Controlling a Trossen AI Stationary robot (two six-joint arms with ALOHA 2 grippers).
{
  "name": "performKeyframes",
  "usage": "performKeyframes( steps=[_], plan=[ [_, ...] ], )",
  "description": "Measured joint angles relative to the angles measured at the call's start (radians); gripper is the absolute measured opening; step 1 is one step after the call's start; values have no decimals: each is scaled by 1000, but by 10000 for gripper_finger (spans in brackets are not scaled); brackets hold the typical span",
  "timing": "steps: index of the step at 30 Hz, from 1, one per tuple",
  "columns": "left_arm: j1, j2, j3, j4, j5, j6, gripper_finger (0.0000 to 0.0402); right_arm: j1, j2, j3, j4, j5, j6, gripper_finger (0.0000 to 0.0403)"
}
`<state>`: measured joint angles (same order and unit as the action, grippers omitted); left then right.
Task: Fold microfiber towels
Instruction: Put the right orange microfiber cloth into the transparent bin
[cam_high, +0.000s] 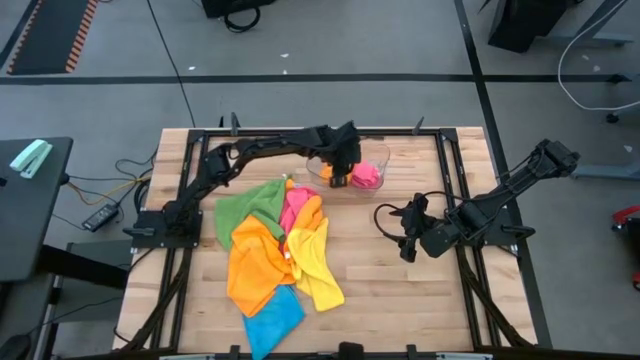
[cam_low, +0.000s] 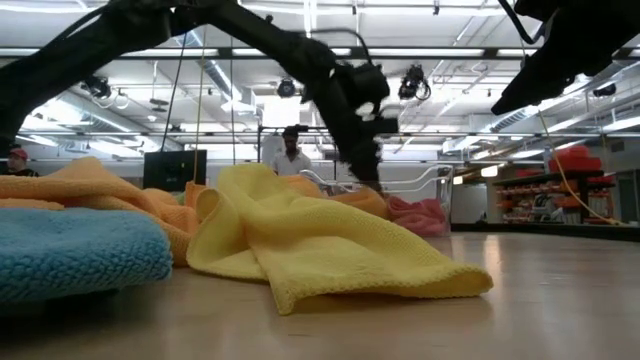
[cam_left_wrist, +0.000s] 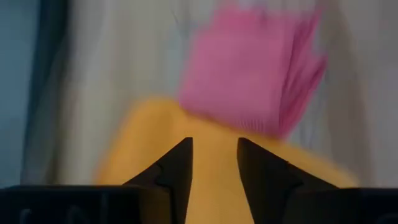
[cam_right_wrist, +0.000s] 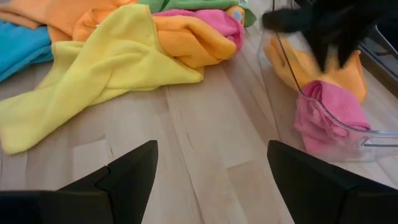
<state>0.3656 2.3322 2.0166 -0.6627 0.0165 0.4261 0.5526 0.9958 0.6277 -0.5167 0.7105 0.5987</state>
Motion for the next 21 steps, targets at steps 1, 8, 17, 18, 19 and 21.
performKeyframes(
  steps=[1, 8, 17, 18, 19, 21],
  plan=[
    [0, 0, 31, -28, 0, -1, 125, 0, 0, 0, 0, 0, 0, 312],
    [11, 76, 253, -232, 1, -36, 84, 0, 0, 0, 0, 0, -4, 312],
    [-22, 180, 341, -411, -165, 1, 41, 0, 0, 0, 0, 8, -23, 312],
    [-22, 178, 343, -422, -168, -8, 39, 0, 0, 0, 0, 13, -27, 312],
    [-23, 178, 341, -434, -170, -14, 38, 0, 0, 0, 0, 18, -29, 312],
    [-28, 185, 339, -464, -168, -18, 37, 0, 0, 0, -2, 19, -35, 312]
  ],
)
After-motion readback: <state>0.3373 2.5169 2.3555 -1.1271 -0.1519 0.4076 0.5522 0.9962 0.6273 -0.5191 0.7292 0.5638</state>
